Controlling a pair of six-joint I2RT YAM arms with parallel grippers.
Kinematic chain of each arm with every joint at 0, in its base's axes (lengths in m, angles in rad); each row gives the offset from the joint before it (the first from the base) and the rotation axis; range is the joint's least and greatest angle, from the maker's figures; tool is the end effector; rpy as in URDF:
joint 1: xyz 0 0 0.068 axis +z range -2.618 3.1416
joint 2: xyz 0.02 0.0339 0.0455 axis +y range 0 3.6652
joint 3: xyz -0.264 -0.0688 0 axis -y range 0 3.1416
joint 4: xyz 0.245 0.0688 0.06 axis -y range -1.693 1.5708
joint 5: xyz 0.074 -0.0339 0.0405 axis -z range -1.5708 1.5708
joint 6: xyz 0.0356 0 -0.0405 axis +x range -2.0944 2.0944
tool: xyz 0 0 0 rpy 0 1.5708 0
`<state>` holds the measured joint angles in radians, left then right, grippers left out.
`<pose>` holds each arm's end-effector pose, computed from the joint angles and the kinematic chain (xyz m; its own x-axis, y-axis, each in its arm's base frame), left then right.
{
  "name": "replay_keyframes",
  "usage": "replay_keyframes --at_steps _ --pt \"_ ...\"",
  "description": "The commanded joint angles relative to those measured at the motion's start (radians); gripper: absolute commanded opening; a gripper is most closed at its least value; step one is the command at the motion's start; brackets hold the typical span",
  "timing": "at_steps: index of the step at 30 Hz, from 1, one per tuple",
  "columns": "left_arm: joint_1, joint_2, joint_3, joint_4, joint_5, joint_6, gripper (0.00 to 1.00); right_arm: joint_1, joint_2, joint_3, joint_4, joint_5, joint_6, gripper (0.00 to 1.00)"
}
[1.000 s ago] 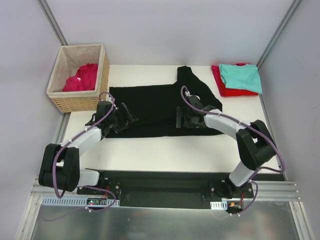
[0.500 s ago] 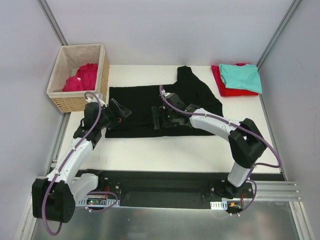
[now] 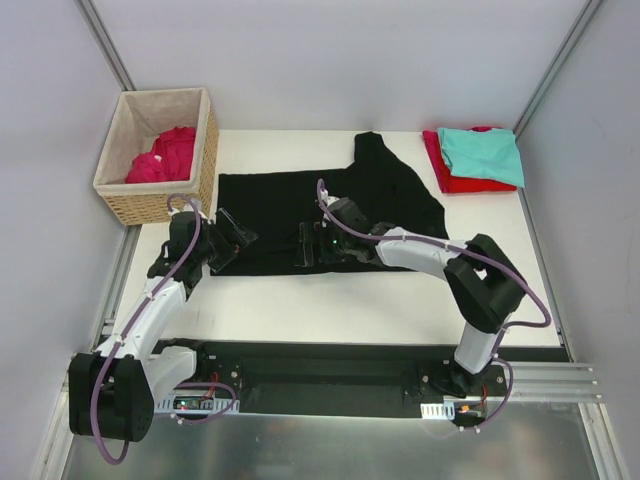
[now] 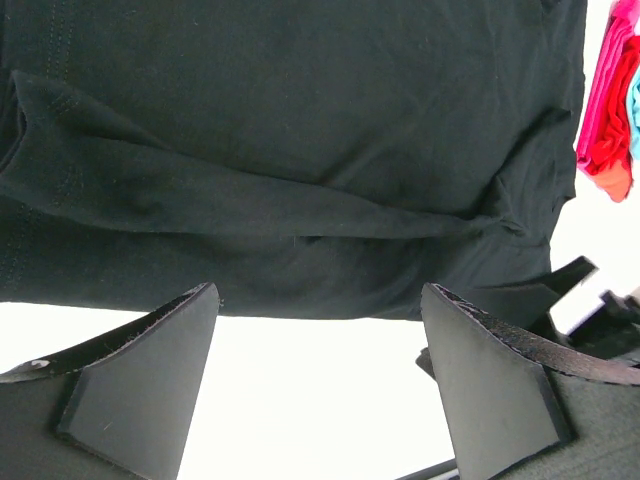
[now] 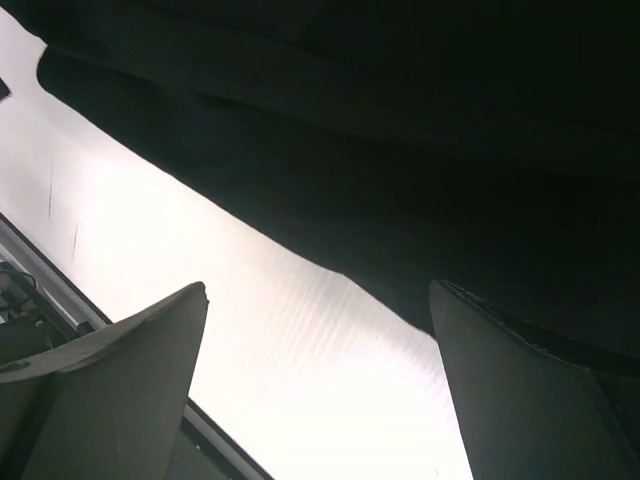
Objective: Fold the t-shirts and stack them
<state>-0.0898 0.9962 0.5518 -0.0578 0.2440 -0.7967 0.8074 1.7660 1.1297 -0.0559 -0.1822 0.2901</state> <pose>0.2170 -0.0282 0.2317 -0.5482 -0.6473 -0.5296 -0.1345 0.6932 -0.7081 0.2635 0.2847 0.2056 -0.6537 -0.2762 -0.7046 -0.6470 0.6869 0.3310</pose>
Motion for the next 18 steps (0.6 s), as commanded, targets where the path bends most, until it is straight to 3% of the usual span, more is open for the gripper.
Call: replay_keyframes --at_steps 1,7,18 --pt "0.007 0.008 0.016 0.006 -0.015 0.001 0.82 -0.005 0.058 -0.068 0.262 -0.091 0.043 0.97" --pt "0.007 0.013 0.023 0.007 -0.008 0.013 0.82 -0.072 0.062 -0.252 0.655 -0.227 0.178 0.97" --pt "0.007 0.048 0.030 0.021 0.003 0.002 0.82 -0.099 0.061 -0.369 0.719 -0.243 0.222 0.97"
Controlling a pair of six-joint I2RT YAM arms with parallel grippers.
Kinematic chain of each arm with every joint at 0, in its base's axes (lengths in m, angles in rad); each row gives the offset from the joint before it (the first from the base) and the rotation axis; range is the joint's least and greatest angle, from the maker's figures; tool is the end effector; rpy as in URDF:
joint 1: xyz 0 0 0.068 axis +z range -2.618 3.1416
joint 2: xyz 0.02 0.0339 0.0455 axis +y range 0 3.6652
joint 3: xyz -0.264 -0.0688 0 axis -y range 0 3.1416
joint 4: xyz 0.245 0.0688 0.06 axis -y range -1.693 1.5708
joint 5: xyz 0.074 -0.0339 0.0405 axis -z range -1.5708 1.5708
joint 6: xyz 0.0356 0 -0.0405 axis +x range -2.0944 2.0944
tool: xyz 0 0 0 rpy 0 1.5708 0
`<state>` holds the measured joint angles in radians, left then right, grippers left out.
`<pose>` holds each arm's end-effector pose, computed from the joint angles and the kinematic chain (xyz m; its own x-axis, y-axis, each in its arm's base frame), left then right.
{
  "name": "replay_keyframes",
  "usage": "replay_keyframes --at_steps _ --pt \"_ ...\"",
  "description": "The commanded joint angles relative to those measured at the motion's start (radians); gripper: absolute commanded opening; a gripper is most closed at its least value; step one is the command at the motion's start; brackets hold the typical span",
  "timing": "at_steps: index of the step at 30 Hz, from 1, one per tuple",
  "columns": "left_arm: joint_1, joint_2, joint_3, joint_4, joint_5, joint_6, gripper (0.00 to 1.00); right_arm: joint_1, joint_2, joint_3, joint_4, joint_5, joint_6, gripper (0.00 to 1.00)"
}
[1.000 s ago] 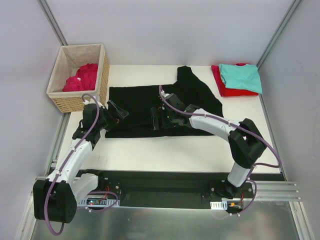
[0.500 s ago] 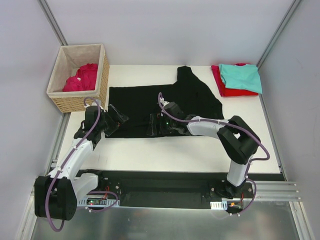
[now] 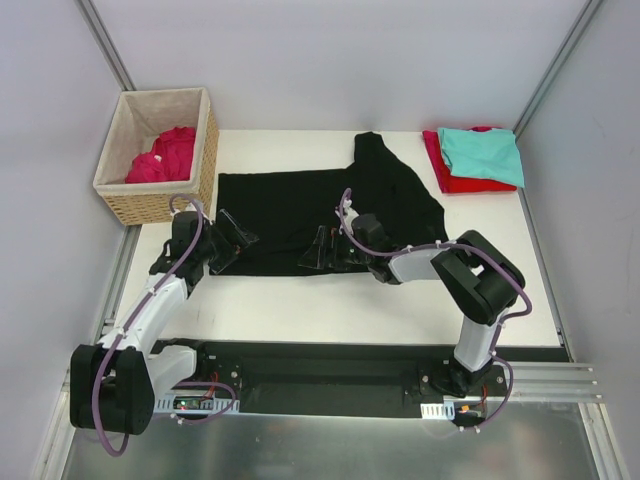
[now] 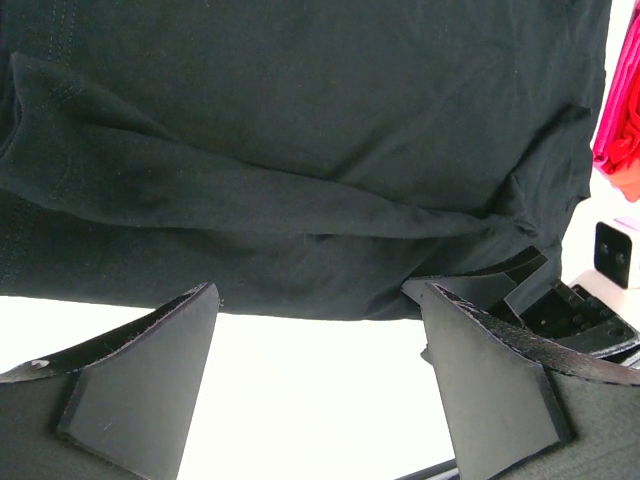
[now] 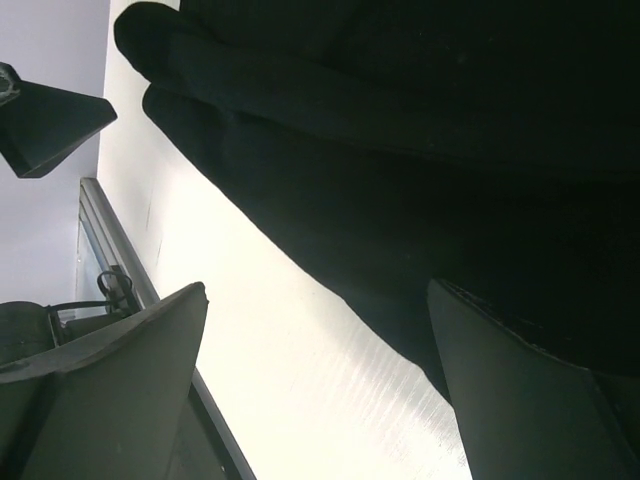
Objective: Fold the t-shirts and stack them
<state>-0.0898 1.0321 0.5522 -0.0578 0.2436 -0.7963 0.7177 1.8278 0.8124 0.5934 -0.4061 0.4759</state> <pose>0.2212 -0.0285 0.2246 -0.5664 -0.6455 -0.5124 -0.1594 0.6958 -0.7003 0.2654 0.2504 0.1486 -0.6754 -0.0310 -0.7368 -0.6370 0.5279 0.5618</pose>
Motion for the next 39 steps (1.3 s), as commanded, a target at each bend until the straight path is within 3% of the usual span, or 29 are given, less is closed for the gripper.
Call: replay_keyframes --at_steps 1,9,23,30,39 --pt "0.007 0.020 0.029 0.022 0.006 0.002 0.82 -0.009 -0.002 -0.061 0.071 -0.017 0.038 0.97" --pt "0.007 0.152 0.011 0.088 -0.003 -0.006 0.81 -0.018 -0.032 -0.101 0.077 -0.022 0.047 0.97" --pt "0.007 0.172 -0.003 0.062 -0.020 -0.007 0.80 -0.023 -0.015 -0.088 0.075 -0.043 0.049 0.97" --pt "0.007 0.131 0.017 -0.074 -0.105 0.035 0.79 -0.024 -0.004 -0.076 0.077 -0.048 0.052 0.97" --pt "0.007 0.172 0.025 -0.103 -0.191 0.051 0.79 -0.024 -0.005 -0.085 0.089 -0.048 0.059 0.97"
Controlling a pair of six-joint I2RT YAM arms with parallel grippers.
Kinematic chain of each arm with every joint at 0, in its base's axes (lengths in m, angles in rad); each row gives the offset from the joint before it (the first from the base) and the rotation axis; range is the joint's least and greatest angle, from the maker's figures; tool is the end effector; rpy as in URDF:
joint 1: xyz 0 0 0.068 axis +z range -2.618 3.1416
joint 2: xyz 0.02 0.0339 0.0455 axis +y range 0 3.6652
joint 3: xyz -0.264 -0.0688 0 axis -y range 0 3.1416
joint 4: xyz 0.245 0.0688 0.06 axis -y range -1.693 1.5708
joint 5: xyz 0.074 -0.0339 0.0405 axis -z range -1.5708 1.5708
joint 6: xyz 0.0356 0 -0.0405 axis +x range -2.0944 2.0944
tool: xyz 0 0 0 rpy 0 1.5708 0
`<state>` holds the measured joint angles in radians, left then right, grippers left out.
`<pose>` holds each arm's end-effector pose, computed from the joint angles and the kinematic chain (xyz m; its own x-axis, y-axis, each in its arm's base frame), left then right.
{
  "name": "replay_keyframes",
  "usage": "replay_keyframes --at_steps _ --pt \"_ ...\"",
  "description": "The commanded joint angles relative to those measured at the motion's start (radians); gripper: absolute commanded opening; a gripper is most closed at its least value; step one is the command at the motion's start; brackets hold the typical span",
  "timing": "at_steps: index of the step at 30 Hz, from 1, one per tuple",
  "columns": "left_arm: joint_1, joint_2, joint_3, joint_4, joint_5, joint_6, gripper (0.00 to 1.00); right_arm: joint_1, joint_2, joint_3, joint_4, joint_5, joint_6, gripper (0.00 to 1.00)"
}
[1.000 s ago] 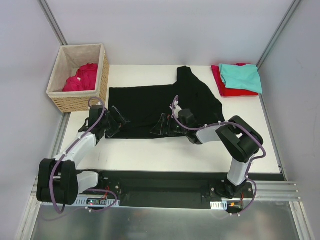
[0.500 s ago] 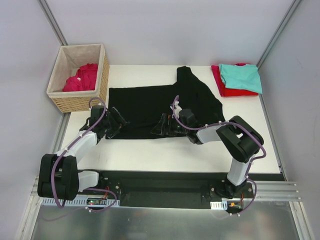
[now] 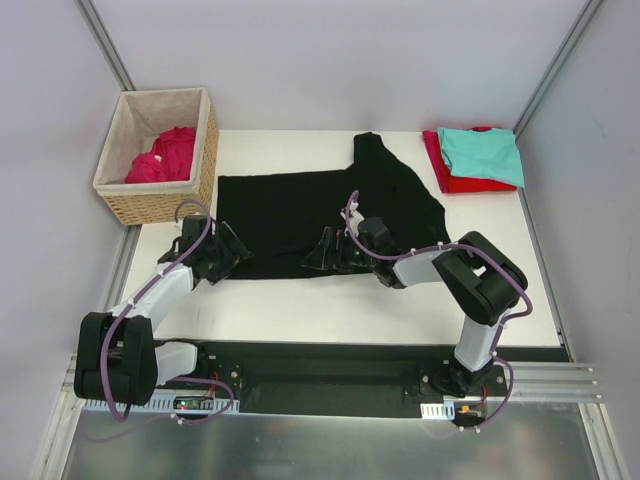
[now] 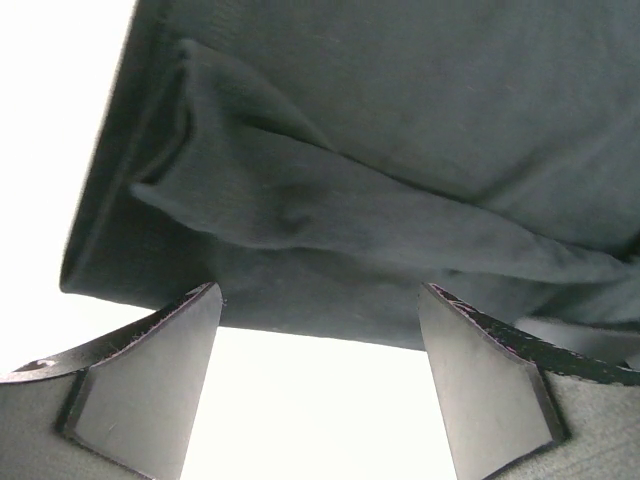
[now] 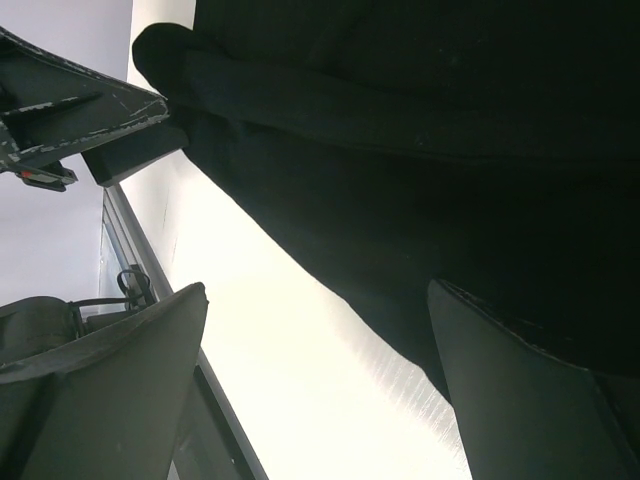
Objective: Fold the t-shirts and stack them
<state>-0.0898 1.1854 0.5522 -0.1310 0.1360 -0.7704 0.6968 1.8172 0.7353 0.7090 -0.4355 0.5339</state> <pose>0.2313 -0.0257 0.1859 -0.6243 -0.6366 -0.4527 -0.3462 0.7451 -0.5701 0.2599 0.2370 0.1427 -0.6899 0.0243 -0.7235 -0.6181 0.5005 0.6062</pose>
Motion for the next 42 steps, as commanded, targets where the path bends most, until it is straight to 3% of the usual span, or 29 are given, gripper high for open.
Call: replay_keyframes --at_steps 1,9,30,39,42 --pt "0.007 0.028 0.028 -0.032 -0.094 0.023 0.79 -0.002 0.005 -0.011 -0.025 -0.019 0.003 0.97" --pt "0.016 0.120 0.106 -0.001 -0.176 0.043 0.80 -0.003 0.004 -0.017 -0.020 -0.019 0.001 0.97" --pt "0.061 0.388 0.330 0.109 -0.223 0.036 0.79 -0.005 0.002 -0.031 -0.002 -0.020 0.003 0.97" --pt "0.084 0.473 0.459 0.182 -0.223 0.039 0.79 -0.003 -0.010 -0.039 0.000 -0.022 0.002 0.97" --pt "0.084 0.468 0.538 0.189 -0.167 0.068 0.79 -0.003 -0.019 -0.042 -0.002 -0.020 -0.002 0.97"
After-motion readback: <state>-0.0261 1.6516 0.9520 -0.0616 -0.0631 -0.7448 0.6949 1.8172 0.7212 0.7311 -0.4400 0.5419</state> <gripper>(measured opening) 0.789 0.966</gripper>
